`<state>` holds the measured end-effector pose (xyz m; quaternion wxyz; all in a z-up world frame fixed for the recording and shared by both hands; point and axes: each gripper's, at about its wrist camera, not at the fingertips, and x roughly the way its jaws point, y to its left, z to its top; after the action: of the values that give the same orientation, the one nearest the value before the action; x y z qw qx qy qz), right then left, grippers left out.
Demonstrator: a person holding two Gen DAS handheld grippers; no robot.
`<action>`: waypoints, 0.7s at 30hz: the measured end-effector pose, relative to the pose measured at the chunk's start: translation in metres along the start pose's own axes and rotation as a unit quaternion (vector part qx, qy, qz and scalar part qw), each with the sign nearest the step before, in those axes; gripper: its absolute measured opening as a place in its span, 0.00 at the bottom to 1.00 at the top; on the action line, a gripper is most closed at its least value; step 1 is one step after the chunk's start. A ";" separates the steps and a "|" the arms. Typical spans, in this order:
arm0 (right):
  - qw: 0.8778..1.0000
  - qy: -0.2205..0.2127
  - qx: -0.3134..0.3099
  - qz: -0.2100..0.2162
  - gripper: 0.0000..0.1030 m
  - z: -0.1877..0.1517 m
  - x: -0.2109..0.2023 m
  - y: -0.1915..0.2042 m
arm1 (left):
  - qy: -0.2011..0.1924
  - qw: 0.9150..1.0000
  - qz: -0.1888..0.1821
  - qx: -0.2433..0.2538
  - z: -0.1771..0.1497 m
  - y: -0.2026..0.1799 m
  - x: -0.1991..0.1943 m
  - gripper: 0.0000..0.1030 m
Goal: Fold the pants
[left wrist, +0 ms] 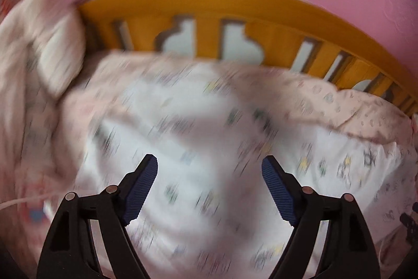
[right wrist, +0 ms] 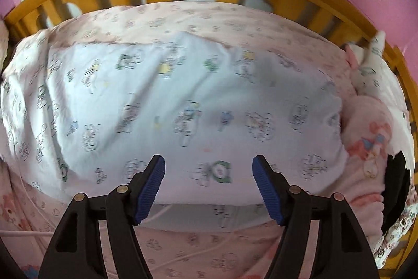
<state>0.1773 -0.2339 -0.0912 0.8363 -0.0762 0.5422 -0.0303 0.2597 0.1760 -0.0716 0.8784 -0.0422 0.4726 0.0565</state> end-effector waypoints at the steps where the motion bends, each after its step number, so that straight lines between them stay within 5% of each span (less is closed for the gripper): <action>1: 1.000 -0.002 -0.002 -0.001 0.69 0.001 0.001 0.003 | -0.002 1.000 0.002 0.006 0.012 -0.009 0.008 0.79; 7: 1.000 0.002 -0.005 -0.003 0.69 0.003 0.010 0.012 | 0.020 0.999 0.031 -0.023 0.063 -0.027 0.063 0.70; 14: 1.000 0.005 -0.011 -0.015 0.69 0.003 0.022 0.010 | 0.072 0.992 0.105 -0.022 0.081 -0.031 0.126 0.47; 16: 1.000 0.011 -0.011 -0.015 0.69 0.002 0.027 0.007 | 0.080 0.991 0.110 -0.015 0.076 -0.032 0.133 0.35; 17: 1.000 0.014 -0.010 -0.015 0.69 0.001 0.030 0.007 | 0.084 0.990 0.112 -0.014 0.073 -0.031 0.136 0.13; 18: 1.000 0.016 -0.009 -0.014 0.69 0.001 0.032 0.006 | 0.085 0.990 0.109 -0.014 0.070 -0.029 0.136 0.01; 21: 1.000 0.017 -0.010 -0.009 0.69 0.001 0.033 0.006 | 0.041 0.994 0.099 -0.012 0.063 -0.024 0.111 0.00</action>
<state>0.1914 -0.2327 -0.1217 0.8258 -0.0894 0.5558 -0.0338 0.3761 0.1667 -0.1294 0.8477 -0.0085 0.5097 0.1468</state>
